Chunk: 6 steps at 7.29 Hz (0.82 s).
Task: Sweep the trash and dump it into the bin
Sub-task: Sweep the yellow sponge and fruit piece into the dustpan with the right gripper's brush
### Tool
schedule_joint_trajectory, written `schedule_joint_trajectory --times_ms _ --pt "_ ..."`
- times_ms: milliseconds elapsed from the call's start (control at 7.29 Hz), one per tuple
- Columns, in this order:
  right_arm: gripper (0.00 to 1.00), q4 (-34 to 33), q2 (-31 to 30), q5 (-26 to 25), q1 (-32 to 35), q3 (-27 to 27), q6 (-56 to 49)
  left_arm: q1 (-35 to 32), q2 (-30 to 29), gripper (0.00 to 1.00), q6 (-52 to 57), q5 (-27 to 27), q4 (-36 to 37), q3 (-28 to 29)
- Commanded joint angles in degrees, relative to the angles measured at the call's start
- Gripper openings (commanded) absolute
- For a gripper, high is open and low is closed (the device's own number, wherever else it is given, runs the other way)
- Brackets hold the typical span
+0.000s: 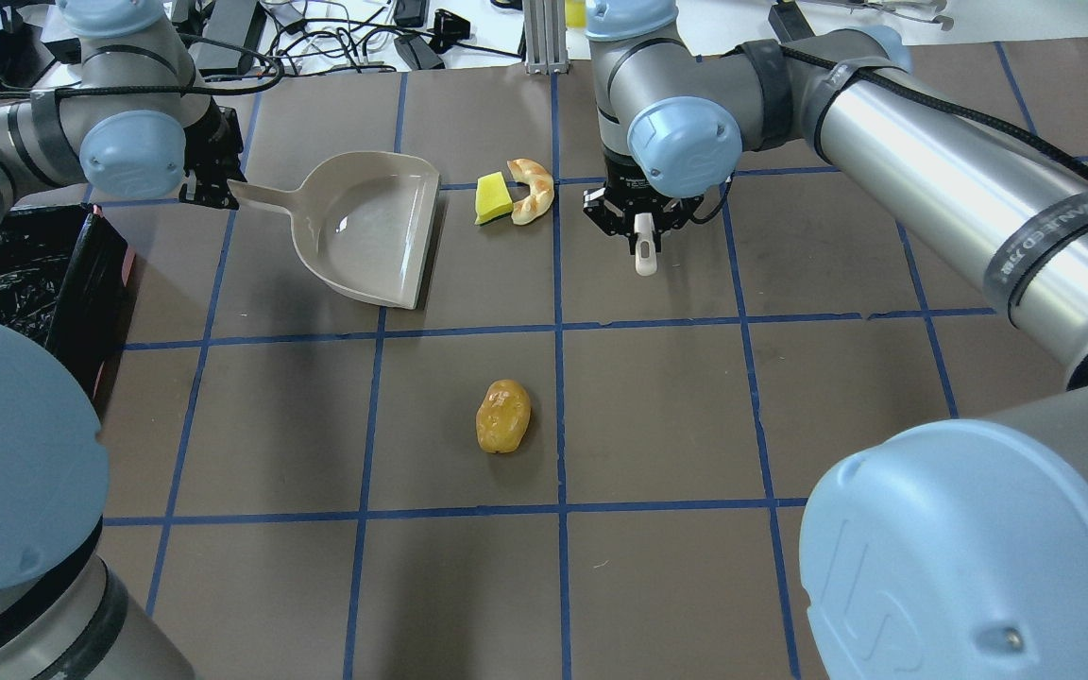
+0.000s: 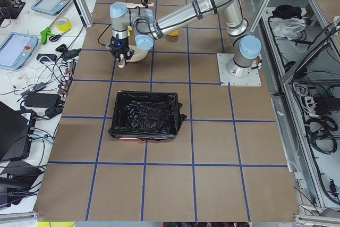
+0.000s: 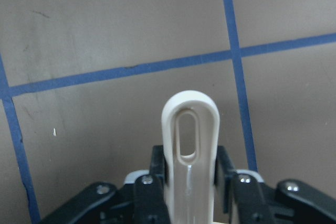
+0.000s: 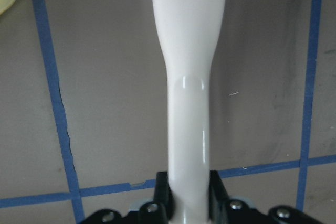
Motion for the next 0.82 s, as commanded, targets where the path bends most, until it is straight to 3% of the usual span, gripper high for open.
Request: schedule_joint_trajectory --times_ms 0,686 --pt "0.00 -0.08 0.93 0.97 1.60 -0.62 3.87 -0.22 -1.10 0.00 0.13 0.84 0.55 0.29" --pt "0.00 -0.17 5.15 4.48 6.00 -5.27 11.09 -0.22 -2.33 0.00 -1.10 0.57 0.55 1.00"
